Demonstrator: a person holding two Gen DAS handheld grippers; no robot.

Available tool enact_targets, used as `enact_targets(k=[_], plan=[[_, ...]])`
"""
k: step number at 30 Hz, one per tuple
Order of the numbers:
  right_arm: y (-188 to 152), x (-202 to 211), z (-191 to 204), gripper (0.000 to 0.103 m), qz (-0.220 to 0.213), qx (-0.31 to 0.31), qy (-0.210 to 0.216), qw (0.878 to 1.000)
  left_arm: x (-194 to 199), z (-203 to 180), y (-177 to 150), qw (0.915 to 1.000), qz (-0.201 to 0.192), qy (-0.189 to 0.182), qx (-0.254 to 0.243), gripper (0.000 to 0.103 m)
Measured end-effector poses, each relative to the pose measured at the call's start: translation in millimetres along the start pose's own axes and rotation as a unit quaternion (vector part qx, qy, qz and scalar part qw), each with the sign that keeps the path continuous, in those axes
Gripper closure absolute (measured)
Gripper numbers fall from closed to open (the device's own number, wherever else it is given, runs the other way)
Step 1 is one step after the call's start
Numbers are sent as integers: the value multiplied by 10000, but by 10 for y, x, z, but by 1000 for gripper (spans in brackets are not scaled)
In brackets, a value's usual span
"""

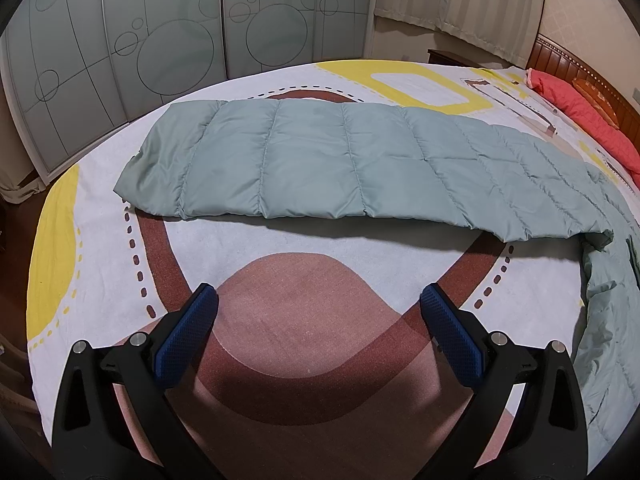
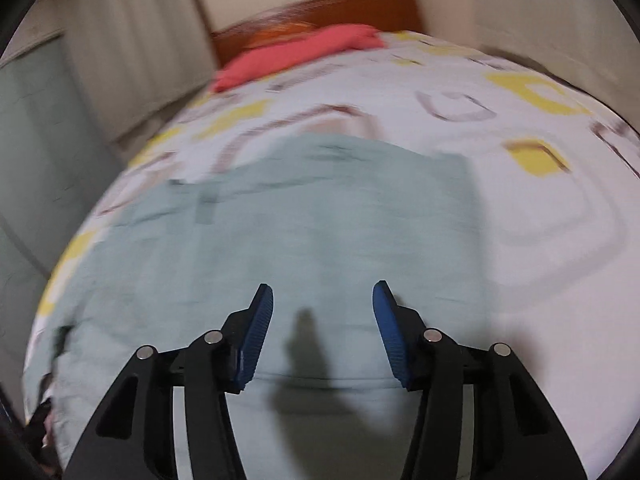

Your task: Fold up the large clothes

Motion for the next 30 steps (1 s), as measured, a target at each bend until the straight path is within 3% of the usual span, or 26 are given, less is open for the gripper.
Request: enact_targets(k=[3, 6, 8, 12, 16, 18, 21, 25, 29, 30], plan=[[-93, -302, -178, 52, 343, 57, -257, 9991, -1, -1, -1, 10000, 0, 8, -3, 2], [-31, -240, -82, 51, 415, 250, -331, 9983, -9, 4, 3, 10000, -7, 12, -6, 2], [115, -147, -71, 51, 284, 124, -166, 9994, -4, -3, -2, 10000, -5, 28, -12, 2], [541, -76, -198, 51, -161, -158, -255, 9994, -13, -7, -1, 10000, -18, 59, -25, 2], [774, -348, -385, 51, -88, -309, -423, 9986, -14, -11, 0, 10000, -25, 83, -33, 2], [729, -652, -427, 50, 404, -260, -347, 9982, -16, -9, 2, 10000, -27, 86, -34, 2], [791, -529, -363, 50, 329, -84, -566, 9978, -17, -5, 3, 10000, -30, 78, -32, 2], [803, -291, -232, 50, -74, -2, -492, 9988, -13, -15, 1, 9999, -35, 116, -44, 2], [641, -665, -135, 47, 382, 250, -468, 9979, -18, -14, 6, 9999, -35, 122, -47, 2], [631, -674, -128, 46, 314, 338, -550, 9974, -17, -15, 3, 9999, -32, 117, -46, 2]])
Point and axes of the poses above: each gripper's, at about its wrist camera, not at the fingertips, and x roughly against the way its jaws point, z to its left, y to its top, the point moved 7 cm from there along -x, roughly the way its jaws point, and after that the axes turned 15 degrees about z, right-handed, at the moved point
